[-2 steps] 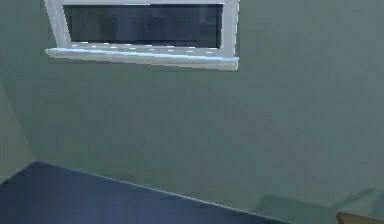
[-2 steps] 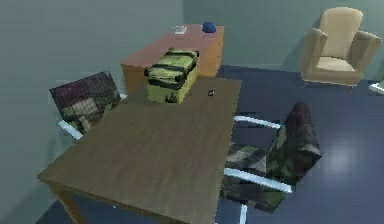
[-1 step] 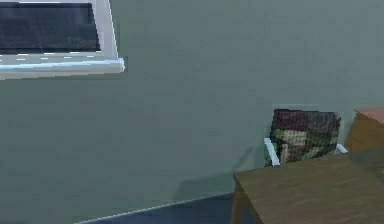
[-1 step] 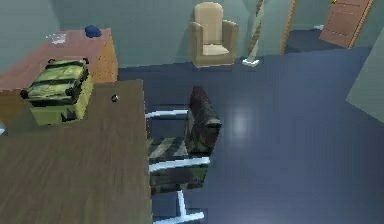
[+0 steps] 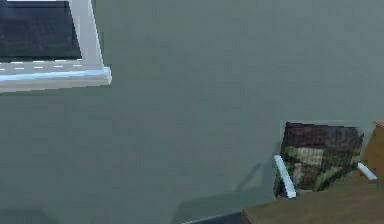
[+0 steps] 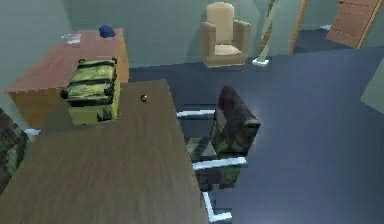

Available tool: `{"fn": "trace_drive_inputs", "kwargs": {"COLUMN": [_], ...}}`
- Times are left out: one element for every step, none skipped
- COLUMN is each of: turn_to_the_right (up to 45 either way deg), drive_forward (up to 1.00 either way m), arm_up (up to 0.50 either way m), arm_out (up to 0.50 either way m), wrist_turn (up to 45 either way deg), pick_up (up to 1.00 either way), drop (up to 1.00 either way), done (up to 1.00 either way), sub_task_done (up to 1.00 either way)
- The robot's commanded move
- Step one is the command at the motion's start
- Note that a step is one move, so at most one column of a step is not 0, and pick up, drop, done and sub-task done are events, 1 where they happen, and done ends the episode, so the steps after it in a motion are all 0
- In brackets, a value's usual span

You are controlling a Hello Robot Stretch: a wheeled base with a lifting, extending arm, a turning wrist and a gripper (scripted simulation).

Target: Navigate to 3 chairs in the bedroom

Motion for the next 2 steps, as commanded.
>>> {"fn": "trace_drive_inputs", "kwargs": {"turn_to_the_right": [27.0, 0.0], "drive_forward": [0.00, 0.20], "arm_up": [0.00, 0.00], "arm_out": [0.00, 0.00], "wrist_turn": [0.0, 0.0], "pick_up": [0.00, 0.00], "drop": [0.00, 0.00], "done": [0.00, 0.00], "sub_task_done": [0.00, 0.00]}}
